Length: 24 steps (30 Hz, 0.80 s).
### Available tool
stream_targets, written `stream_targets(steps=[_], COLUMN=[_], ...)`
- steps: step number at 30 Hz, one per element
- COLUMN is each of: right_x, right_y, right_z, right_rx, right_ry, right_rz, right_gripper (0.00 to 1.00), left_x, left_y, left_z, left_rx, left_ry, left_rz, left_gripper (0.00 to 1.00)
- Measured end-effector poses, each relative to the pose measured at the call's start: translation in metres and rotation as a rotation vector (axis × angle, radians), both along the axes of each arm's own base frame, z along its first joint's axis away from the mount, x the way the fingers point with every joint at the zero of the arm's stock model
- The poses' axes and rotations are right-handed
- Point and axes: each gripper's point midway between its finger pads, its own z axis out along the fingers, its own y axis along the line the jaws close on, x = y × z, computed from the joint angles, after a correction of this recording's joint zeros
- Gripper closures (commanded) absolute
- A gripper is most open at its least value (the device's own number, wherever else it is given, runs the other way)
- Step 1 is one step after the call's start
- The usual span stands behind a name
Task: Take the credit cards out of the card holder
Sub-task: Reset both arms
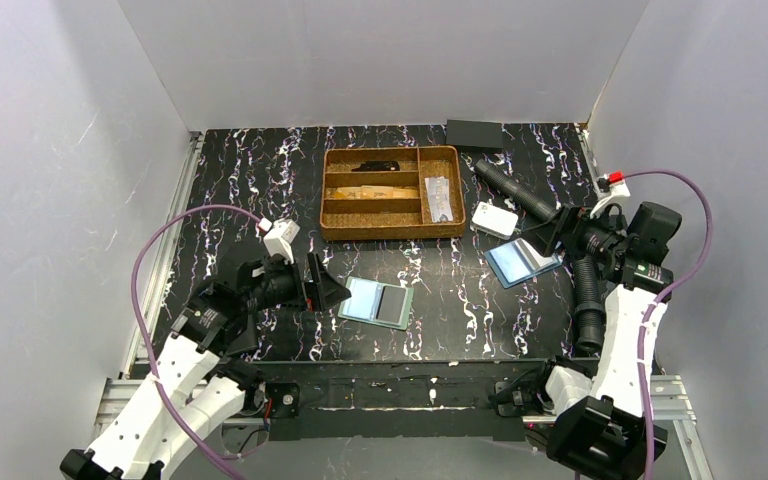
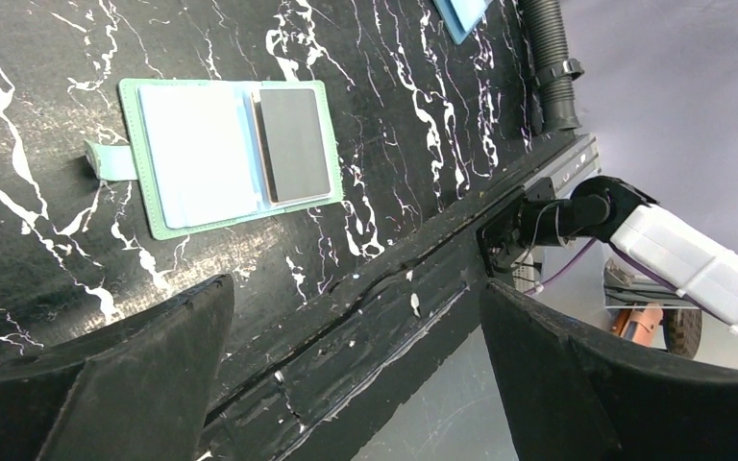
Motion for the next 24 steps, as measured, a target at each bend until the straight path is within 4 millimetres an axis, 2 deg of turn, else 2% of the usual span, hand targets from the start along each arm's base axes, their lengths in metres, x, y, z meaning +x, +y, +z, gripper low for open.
stream_targets(steps=[5,19,24], right_x=[0.007,0.018,0.022], right_y=[-0.010,-0.026,-0.030], right_z=[-0.001,0.018,0.021], right_rx=[0.029,0.091,0.093], right_ry=[0.062,0.083,0.071], right_rz=[-0.109,-0.282,-0.309], right_gripper=[0.02,0.02,0.02], left_x=[-0.001,-0.011,-0.015], left_y=[-0.001,0.008,0.014], left_z=[0.006,0.015,0.010], left_rx=[-0.027,-0.092,-0.063], left_ry=[-0.005,0.031,0.060], left_rz=[0.005,0.109,0.130], left_gripper=[0.02,0.02,0.02])
